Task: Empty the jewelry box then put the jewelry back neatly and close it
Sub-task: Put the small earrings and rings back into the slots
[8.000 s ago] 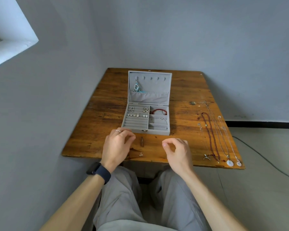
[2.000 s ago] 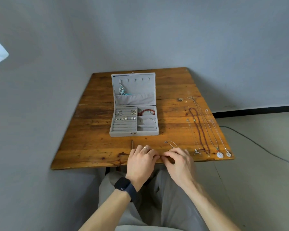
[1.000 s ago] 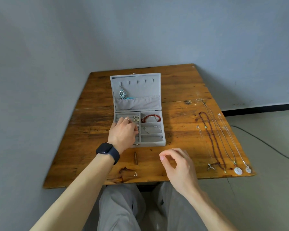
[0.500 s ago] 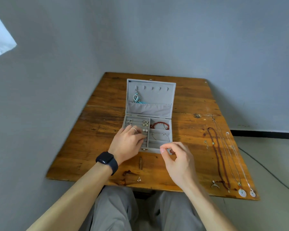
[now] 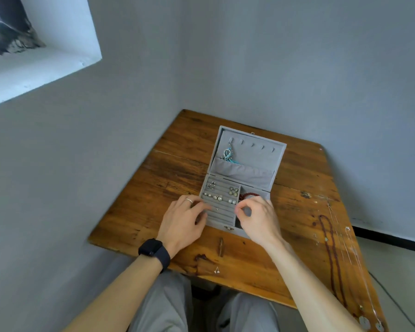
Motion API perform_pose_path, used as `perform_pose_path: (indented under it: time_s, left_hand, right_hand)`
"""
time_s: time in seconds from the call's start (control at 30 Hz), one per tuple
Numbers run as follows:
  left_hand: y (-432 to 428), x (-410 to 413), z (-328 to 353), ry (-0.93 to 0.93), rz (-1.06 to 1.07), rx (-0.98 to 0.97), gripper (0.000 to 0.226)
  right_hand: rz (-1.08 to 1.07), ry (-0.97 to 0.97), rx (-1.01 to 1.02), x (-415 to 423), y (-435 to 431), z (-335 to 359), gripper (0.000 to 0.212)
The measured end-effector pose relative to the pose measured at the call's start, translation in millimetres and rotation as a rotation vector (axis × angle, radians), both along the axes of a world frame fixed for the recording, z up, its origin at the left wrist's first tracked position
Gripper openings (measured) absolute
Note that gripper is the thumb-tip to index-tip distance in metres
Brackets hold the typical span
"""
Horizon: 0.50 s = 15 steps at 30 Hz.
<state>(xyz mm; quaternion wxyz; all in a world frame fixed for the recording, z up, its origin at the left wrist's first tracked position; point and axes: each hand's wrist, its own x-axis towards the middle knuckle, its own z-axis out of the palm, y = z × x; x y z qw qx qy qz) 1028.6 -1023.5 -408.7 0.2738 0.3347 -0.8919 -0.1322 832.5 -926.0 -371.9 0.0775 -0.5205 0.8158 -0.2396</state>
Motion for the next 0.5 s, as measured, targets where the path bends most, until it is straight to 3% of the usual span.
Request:
perform_pose_path:
  time_s: [0.33,0.5]
  left_hand:
    - [-18,-37,25,-0.156,-0.073,-0.114,0.01]
    - [-24,-47,27,-0.262,-0.124,-0.098,0.016]
  right_hand:
    - [0.035,0.205,0.28,9,-24,12,0.02]
    - [0.078,0.301,0.343,12,-33,14,0.038]
